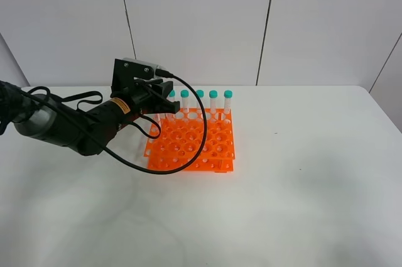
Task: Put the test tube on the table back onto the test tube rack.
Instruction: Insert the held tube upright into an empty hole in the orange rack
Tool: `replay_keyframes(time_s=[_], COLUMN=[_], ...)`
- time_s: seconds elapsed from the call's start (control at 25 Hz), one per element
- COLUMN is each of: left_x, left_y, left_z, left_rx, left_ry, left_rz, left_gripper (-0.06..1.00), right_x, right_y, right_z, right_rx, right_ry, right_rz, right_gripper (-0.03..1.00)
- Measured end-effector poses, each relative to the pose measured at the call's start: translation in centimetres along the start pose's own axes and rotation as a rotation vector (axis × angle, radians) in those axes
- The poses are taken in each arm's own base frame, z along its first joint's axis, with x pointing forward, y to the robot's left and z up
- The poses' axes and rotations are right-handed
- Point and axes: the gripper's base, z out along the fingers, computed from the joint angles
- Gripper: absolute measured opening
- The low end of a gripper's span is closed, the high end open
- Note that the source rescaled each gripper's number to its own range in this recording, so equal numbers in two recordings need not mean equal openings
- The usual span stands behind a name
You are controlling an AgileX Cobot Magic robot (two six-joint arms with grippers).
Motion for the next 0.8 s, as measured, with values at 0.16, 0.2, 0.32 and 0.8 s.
replay_keyframes(time_s=[0.16,0.2,0.32,0.8], left_x=[0.06,0.06,0.06,0.35], left_y=[-0.01,-0.01,-0.01,0.04], left_z=[0.02,0.02,0.02,0.23], left_rx=[0.001,0.001,0.002,0.001], left_ry=[-0.003,-0.003,-0.003,0.003], left_rz=[-0.008,-0.009,-0.009,-0.015], left_gripper=[0.0,0.0,0.0,0.0], right_x=[0.0,0.0,0.0,0.0], right_y=[0.0,0.0,0.0,0.0], right_z=[0.0,0.0,0.0,0.0], right_rx=[0.0,0.0,0.0,0.0], right_ry=[0.0,0.0,0.0,0.0], right_rz=[0.0,0.0,0.0,0.0], right_gripper=[0.91,0.91,0.91,0.91])
